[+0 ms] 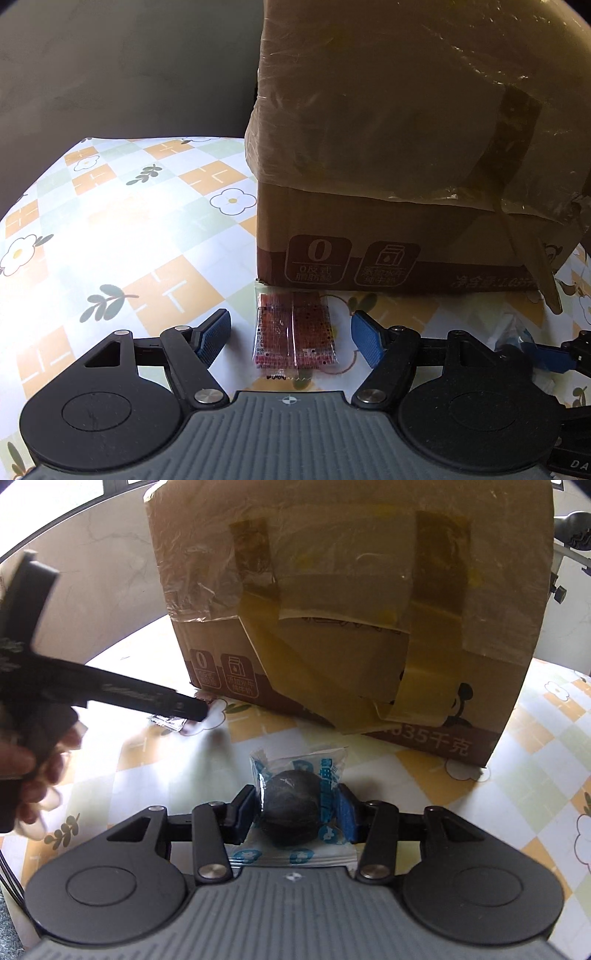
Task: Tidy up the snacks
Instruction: 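Grasp the brown-red sachet with the left tool while the right tool grasps the black-ball packet, then lift both held packets and carry them over the cardboard box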
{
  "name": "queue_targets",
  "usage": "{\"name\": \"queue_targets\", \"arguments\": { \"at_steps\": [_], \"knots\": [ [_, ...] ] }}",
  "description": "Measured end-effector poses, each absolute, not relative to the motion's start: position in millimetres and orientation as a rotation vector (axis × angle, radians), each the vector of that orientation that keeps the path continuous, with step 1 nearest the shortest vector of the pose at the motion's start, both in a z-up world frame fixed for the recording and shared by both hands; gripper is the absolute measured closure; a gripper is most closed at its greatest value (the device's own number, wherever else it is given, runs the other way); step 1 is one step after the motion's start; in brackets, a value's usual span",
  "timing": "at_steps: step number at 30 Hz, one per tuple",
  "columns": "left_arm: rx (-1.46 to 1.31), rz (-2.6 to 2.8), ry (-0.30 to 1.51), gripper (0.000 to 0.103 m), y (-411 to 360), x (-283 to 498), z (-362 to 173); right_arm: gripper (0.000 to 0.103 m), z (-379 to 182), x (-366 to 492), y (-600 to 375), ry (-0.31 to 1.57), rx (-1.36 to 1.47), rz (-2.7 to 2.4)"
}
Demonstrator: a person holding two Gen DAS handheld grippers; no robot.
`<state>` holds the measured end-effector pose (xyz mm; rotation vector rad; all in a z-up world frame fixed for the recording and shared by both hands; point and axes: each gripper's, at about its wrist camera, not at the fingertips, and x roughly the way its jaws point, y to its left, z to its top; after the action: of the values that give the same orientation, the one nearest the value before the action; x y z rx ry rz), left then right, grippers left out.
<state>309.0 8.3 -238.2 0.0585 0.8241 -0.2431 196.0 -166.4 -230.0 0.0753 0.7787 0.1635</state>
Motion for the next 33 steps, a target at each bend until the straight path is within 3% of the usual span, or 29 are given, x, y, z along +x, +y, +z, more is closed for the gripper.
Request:
{"name": "queue_targets", "arguments": {
  "at_steps": [1, 4, 6, 17, 33],
  "knots": [
    [0.077, -0.237, 0.82, 0.03, 6, 309, -239, 0.055, -230, 195, -167, 0.776, 0.077, 0.165],
    [0.133, -0.231, 0.8, 0.055, 2, 302, -238, 0.055, -230, 195, -167, 0.772, 0.081, 0.164],
    [0.132, -0.236, 0.805, 0.059, 2, 296, -236, 0.055, -230, 195, -167, 0.769, 0.084, 0.164],
    [0.037, -0.236, 0.828, 0.062, 27, 234, -232, 0.055, -229, 193, -167, 0.779, 0.103, 0.154],
    [-0.001, -0.193, 0.853, 0.062, 35, 204, -227, 0.055, -226, 173, -167, 0.799, 0.126, 0.147]
  ]
}}
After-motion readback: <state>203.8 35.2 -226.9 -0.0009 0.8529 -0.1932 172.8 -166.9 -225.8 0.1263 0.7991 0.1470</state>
